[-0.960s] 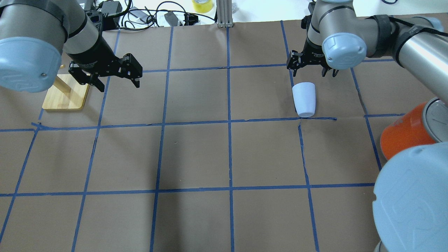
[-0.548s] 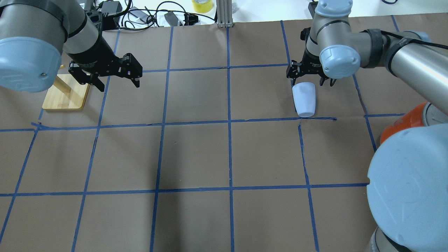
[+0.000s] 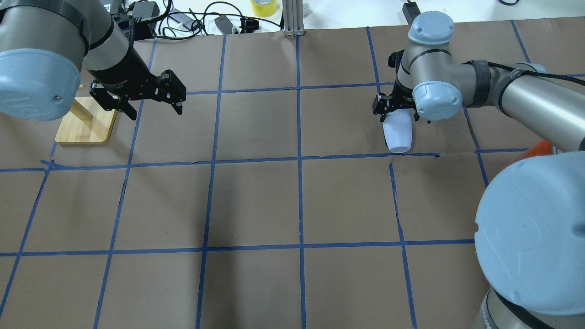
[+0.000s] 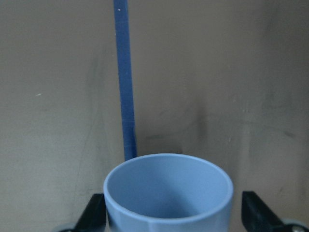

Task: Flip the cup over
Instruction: 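Close the right gripper on the white cup's base, then lift the cup and carry it toward the left arm with the right gripper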

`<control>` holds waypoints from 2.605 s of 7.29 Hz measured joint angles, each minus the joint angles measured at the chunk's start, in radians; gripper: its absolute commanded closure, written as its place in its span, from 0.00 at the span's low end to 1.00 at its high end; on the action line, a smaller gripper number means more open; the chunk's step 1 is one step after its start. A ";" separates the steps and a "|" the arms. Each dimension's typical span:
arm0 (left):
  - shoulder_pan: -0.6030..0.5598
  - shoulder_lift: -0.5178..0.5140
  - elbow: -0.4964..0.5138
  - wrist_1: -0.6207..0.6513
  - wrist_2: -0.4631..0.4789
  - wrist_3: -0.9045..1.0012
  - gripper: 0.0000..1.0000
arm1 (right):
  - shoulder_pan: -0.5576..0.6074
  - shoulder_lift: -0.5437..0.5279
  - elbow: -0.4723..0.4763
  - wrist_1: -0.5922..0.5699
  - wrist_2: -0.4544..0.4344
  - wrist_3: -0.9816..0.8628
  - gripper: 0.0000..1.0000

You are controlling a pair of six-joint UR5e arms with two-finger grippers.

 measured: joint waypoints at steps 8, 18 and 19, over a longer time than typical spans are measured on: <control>0.012 0.000 0.011 0.025 0.010 0.003 0.00 | 0.001 0.011 0.013 -0.042 0.034 -0.046 0.89; 0.055 0.004 0.013 0.055 0.014 0.015 0.00 | 0.347 -0.037 -0.046 -0.109 0.065 -0.282 1.00; 0.055 0.003 0.012 0.055 0.014 0.015 0.00 | 0.364 -0.032 -0.056 -0.109 0.080 -0.392 1.00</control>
